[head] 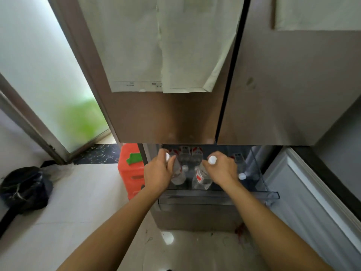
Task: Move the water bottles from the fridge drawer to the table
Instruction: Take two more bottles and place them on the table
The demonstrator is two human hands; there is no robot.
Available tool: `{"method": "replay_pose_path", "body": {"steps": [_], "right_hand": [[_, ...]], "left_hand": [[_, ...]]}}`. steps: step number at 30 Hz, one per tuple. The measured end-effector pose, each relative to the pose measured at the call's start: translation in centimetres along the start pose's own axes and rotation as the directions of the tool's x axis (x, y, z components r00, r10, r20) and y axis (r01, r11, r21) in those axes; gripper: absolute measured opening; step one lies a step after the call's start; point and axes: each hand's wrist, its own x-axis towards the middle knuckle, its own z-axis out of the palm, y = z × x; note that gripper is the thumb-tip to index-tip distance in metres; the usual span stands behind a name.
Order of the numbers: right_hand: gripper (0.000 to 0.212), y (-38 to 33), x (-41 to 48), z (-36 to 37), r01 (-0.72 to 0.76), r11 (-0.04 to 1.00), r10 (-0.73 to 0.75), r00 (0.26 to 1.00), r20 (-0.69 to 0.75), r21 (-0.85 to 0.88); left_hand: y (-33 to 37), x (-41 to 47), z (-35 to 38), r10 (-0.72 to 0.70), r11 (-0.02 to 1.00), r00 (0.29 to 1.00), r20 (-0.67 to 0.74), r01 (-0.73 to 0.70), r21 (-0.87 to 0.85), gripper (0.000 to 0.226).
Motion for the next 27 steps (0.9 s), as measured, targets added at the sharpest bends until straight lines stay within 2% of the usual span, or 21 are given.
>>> {"method": "replay_pose_path", "body": {"steps": [3,6,11,14,17,22,27], "right_hand": [[0.028,0.9,-1.3,-1.2,0.08,0.994,-0.08,0.997,-0.011,0.076],[0.025,1.5,-2.8,-2.6,0.202,0.967,-0.188,0.977,-0.103,0.154],[0.02,-0.2,-6.1,-4.0,0.429,0.857,-0.384,0.901,-0.199,0.286],[0.022,-2.8,-9.0,-4.2,0.534,0.784,-0.493,0.845,-0.206,0.315],[0.024,-6.0,-13.0,-3.9,0.621,0.692,-0.591,0.78,-0.206,0.368],[0.026,-11.4,-21.9,-1.7,0.718,0.523,-0.758,0.638,-0.135,0.458],[0.027,-16.1,-33.3,3.7,0.746,0.451,-0.854,0.52,-0.006,0.49]], "left_hand": [[1.8,-3.0,-0.9,-0.098,0.987,0.993,-0.066,0.088,-0.132,0.024],[3.6,-6.2,-2.2,-0.171,0.973,0.967,-0.187,0.137,-0.186,0.018],[6.7,-11.8,-7.2,-0.265,0.956,0.867,-0.422,0.179,-0.233,0.021],[6.8,-15.2,-11.4,-0.276,0.96,0.809,-0.518,0.203,-0.195,0.017],[5.0,-19.2,-15.9,-0.303,0.953,0.754,-0.582,0.25,-0.172,0.016],[0.4,-28.3,-23.2,-0.441,0.889,0.624,-0.645,0.402,-0.219,0.017],[-6.3,-40.5,-29.8,-0.512,0.823,0.5,-0.698,0.518,-0.232,0.017]]}}
